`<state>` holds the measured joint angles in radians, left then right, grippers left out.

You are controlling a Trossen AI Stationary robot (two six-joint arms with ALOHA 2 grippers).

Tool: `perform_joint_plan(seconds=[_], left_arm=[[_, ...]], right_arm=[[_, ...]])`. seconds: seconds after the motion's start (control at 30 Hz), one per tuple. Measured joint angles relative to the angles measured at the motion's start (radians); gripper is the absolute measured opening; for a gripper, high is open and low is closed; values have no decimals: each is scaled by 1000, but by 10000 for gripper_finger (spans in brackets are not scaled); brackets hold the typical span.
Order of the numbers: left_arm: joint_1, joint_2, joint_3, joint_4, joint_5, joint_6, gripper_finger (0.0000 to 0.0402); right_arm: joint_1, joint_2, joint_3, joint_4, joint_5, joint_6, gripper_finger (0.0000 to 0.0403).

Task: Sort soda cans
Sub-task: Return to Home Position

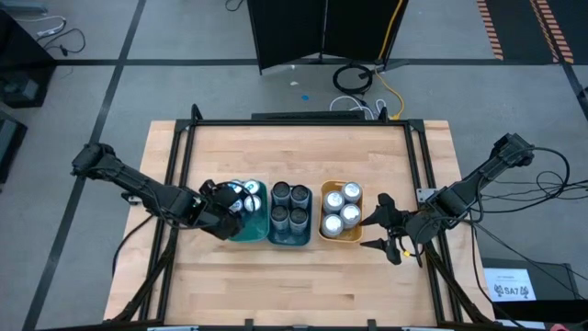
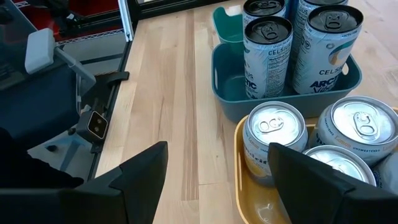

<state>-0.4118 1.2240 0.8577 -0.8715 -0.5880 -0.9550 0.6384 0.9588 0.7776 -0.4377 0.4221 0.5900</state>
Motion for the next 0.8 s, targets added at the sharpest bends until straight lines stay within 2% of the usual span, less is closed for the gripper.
perform_joint_plan(seconds=[0.17, 0.47, 0.67, 0.8], left_arm=[[0, 0, 17, -10, 30, 10, 290], [0, -20, 113, -16, 34, 160, 290], [0, -45, 190, -118, 34, 190, 290], [0, -66, 228, -214, 29, 385, 290]], right_arm=[[0, 0, 0, 0, 0, 0, 270], [0, 0, 0, 0, -2, 0, 270], [0, 0, 0, 0, -4, 0, 270], [0, 0, 0, 0, -4, 0, 270]])
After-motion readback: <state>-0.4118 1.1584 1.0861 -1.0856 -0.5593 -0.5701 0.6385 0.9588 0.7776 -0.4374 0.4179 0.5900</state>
